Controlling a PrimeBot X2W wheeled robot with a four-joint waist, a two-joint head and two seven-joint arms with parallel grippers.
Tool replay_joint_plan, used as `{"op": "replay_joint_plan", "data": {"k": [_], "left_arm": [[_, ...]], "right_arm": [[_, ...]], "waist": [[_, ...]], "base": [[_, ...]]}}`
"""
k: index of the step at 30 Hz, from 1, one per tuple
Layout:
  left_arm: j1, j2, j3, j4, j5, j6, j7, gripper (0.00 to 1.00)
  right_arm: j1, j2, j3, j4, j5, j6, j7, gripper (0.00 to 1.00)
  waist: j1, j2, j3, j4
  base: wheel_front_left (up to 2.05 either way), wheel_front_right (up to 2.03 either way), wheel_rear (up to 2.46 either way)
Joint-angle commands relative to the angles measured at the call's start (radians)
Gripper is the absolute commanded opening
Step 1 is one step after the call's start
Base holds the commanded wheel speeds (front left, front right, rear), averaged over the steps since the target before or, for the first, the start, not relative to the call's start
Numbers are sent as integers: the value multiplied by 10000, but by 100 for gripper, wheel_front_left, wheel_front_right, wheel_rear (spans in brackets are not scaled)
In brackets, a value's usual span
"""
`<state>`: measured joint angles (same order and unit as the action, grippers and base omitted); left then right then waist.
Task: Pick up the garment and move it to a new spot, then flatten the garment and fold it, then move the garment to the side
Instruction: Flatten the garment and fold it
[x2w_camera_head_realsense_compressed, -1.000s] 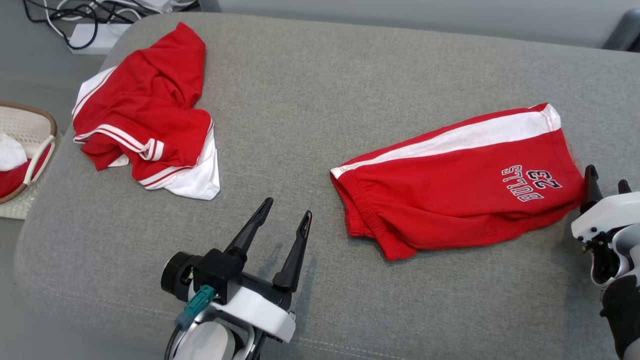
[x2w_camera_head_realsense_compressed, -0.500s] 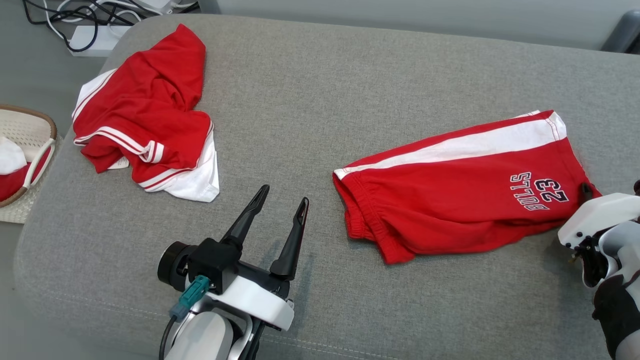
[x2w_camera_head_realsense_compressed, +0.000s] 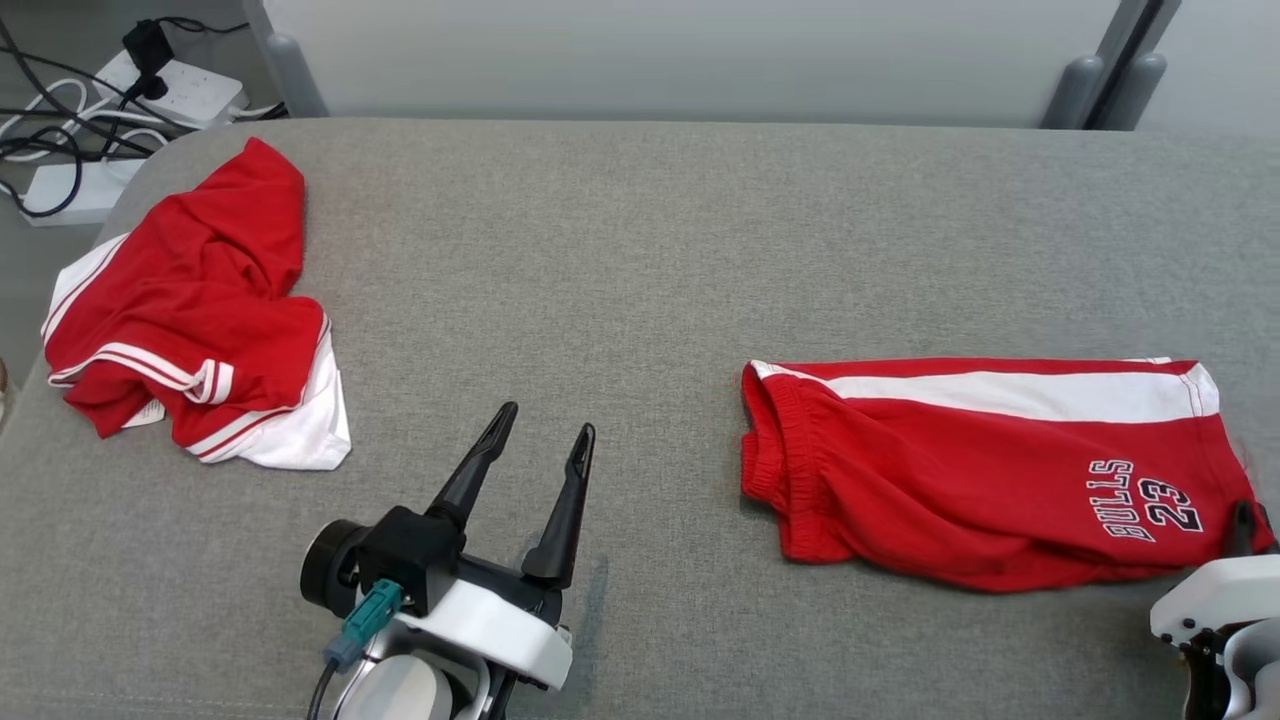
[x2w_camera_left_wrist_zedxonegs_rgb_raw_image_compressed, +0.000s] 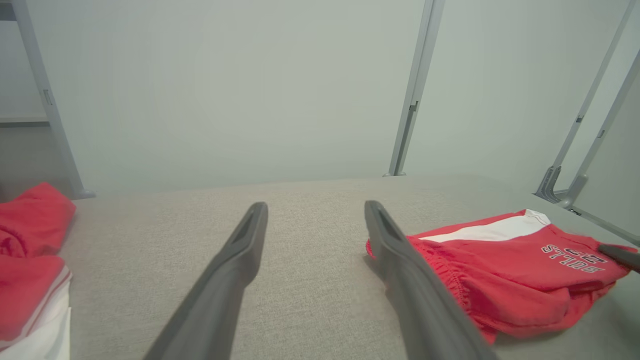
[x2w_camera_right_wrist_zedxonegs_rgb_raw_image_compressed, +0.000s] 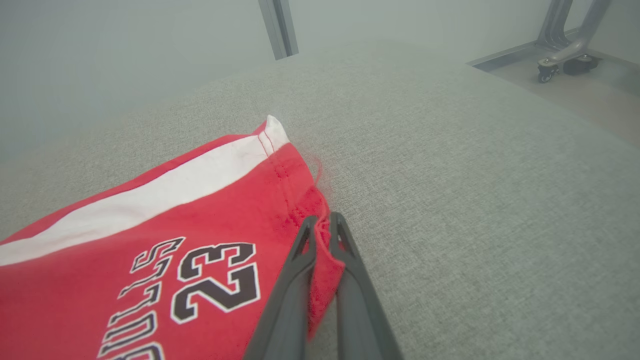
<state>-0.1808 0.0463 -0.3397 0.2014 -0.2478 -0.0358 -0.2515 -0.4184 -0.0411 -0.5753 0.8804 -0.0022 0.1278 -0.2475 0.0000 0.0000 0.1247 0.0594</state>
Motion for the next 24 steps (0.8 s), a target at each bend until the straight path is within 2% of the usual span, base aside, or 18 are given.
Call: {"op": "replay_joint_plan", "data": {"k": [1,7,11,24], "left_arm": [[-15,40,353,-259,29,-30,-103,100],[26,39,231,-180,-70,-18,-103,100],[24,39,198,-140,-113,-24,-103,100],[191,39,161,-135,-252,35,-103,100]], "right_arm": [[-40,-109,200,-320,-109,29,-141,0],[63,-94,446,-198,160,29,-142,0],[55,-93,1065,-526,337,29,-142,0],[289,-92,3885,-2271,1904,29,-143,0]], "waist": [[0,0,-86,-103],[0,0,-289,-200],[0,0,-393,-62],[0,0,-706,588]], "base": [[0,0,0],[0,0,0],[0,0,0],[0,0,0]]}}
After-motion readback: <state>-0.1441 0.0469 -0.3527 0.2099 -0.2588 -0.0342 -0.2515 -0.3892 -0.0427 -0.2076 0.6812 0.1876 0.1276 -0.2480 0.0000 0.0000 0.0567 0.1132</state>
